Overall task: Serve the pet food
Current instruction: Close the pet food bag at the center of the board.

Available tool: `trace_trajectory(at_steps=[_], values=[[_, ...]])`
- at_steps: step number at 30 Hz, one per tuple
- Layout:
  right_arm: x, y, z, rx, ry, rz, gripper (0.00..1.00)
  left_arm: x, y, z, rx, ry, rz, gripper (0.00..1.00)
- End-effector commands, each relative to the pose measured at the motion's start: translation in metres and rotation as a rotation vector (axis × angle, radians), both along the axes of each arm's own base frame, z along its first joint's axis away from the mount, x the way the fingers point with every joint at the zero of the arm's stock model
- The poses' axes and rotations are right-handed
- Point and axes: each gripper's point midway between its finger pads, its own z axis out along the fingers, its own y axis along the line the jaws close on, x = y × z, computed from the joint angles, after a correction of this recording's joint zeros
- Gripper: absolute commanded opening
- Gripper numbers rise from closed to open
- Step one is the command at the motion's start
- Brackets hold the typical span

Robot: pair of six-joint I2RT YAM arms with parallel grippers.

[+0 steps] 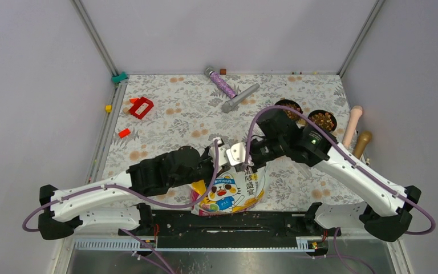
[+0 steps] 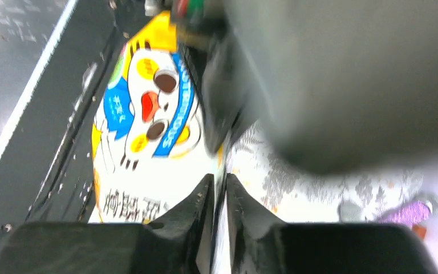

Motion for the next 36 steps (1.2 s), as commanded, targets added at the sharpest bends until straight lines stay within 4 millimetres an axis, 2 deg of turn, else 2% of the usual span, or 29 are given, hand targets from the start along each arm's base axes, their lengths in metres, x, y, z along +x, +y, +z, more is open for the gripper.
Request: trace_trajectory(at_steps=[1,4,11,19,24,27,32,33,35,36], values=[[0.008,-0.060,-0.027,-0.207,-0.065,-0.139,0.27,0.011,0.014,0.079,-0.253,-0.106,0.078,0.00],[-0.001,-0.056,-0.023,-0.171,-0.048,-0.102,0.29,0.007,0.010,0.078,-0.252,-0.093,0.053,0.00],[0.001,-0.048,-0.022,-0.164,-0.024,-0.097,0.30,0.000,0.003,0.080,-0.250,-0.075,0.003,0.00],[0.007,-0.006,-0.002,0.047,0.034,-0.127,0.34,-0.005,0.003,0.084,-0.269,-0.064,-0.015,0.00],[-0.006,0.008,0.007,0.121,0.103,-0.071,0.35,-0.004,0.002,0.083,-0.266,-0.059,-0.011,0.00],[-0.005,0.015,0.011,0.166,0.122,-0.082,0.34,-0.004,0.001,0.082,-0.265,-0.057,-0.012,0.00],[-0.007,0.024,0.012,0.200,0.158,-0.077,0.21,-0.005,0.001,0.084,-0.269,-0.057,-0.015,0.00],[-0.007,0.023,0.010,0.185,0.158,-0.072,0.17,-0.005,0.001,0.084,-0.271,-0.057,-0.016,0.00],[-0.007,0.021,0.007,0.149,0.153,-0.060,0.00,-0.005,0.003,0.085,-0.276,-0.059,-0.014,0.00],[-0.008,0.018,0.006,0.124,0.154,-0.051,0.00,-0.005,0.003,0.086,-0.277,-0.060,-0.010,0.00]])
